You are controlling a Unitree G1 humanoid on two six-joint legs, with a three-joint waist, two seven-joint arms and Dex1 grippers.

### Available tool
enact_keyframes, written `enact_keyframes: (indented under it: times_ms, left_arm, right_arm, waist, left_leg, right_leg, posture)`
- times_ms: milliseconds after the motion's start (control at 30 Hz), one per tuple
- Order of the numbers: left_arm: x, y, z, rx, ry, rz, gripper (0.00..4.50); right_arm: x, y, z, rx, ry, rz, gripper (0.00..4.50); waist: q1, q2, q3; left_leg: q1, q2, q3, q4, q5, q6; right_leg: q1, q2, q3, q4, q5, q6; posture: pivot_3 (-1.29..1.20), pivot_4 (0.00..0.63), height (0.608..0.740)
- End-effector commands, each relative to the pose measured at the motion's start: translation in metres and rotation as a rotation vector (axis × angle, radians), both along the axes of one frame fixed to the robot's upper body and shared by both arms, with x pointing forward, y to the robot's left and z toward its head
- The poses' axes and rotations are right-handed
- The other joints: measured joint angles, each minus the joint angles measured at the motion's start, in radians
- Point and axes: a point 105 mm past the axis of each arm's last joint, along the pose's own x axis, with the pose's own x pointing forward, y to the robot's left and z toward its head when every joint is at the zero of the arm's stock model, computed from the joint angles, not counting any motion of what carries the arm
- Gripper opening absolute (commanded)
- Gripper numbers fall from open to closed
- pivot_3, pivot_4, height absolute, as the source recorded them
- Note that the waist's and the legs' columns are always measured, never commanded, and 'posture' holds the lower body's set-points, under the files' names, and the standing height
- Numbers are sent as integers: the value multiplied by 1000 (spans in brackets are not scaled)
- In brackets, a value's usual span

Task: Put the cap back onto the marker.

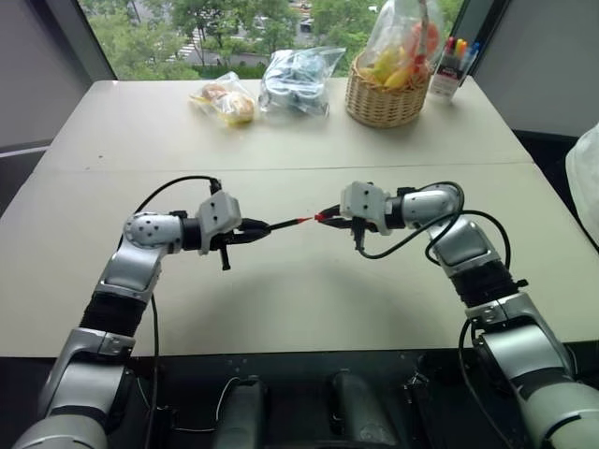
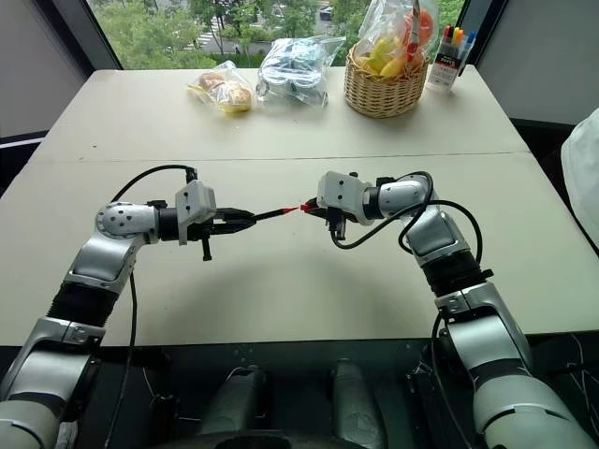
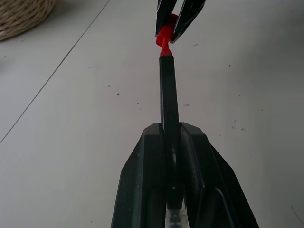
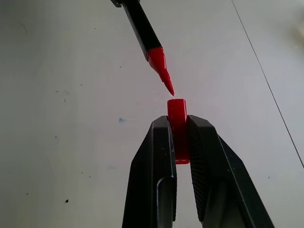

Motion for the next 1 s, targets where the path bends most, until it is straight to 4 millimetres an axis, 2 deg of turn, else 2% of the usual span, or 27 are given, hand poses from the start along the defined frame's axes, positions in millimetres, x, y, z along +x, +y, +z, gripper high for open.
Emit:
enact_keyframes:
  times_ms: [33,567,1000]
  left_arm:
    - [-2,-3,8,4,-37,-17,0]
    - [-1,-6,8,3,-42,-23,0]
    - [-1,-6,10,4,-49,-26,0]
  right_arm:
    - [1,2,23,22,-72,20,61]
    - [-7,9,23,33,-50,54,61]
    - [-8,11,15,7,-43,62,61]
  waist:
    - [0,0,0]
    - [0,0,0]
    - [0,0,0]
  left_leg:
    - [0,0,0,0,0,0]
    - [0,0,0,0,0,0]
    - [0,0,0,0,0,0]
  right_leg:
    - [0,0,0,0,0,0]
    - [0,0,0,0,0,0]
    - [0,0,0,0,0,0]
  posture:
    - [0,150,740]
    - [0,150,740]
    - [0,150,740]
